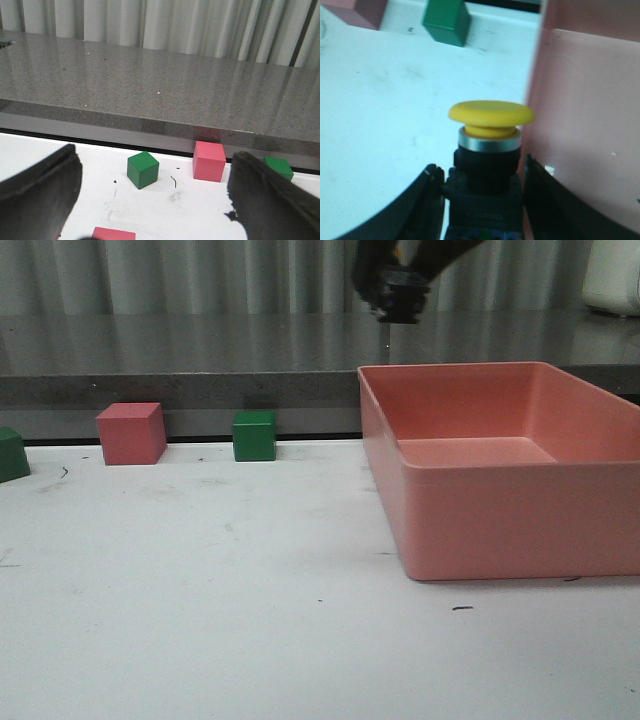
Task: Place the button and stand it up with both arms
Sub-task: 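Lift the button out of the bin and carry it toward the red cube, then lower the button onto the table on its side and open the right gripper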
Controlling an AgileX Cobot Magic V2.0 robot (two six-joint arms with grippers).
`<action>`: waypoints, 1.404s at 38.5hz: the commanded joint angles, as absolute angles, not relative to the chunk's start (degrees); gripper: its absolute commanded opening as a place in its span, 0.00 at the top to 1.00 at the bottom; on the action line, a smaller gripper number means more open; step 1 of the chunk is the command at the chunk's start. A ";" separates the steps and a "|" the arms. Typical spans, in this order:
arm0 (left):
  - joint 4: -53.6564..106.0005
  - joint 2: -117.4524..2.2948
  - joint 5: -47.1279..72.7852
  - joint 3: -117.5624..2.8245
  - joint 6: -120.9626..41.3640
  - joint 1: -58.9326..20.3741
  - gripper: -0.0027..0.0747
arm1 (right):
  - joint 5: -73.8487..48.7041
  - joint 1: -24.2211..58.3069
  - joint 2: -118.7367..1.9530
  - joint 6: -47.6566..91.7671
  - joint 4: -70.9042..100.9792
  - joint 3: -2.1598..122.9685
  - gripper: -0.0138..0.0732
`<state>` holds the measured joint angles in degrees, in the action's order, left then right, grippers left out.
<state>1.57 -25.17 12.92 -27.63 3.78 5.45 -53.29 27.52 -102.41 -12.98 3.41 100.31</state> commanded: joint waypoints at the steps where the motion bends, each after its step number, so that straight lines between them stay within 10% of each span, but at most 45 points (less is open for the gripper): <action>1: 1.91 -25.90 8.35 -29.74 4.14 5.49 0.24 | -52.54 31.50 -102.74 -12.14 4.58 106.21 0.55; 14: 1.91 -25.90 8.35 -29.74 4.14 5.49 0.24 | -58.08 42.56 -119.18 -12.19 6.63 121.26 0.55; 54: 1.91 -25.90 8.35 -29.74 4.14 5.49 0.24 | -58.70 41.35 -132.33 -21.00 6.11 125.02 0.44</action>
<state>1.57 -25.17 12.92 -27.63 3.78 5.45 -60.43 41.52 -137.70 -21.11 5.99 123.04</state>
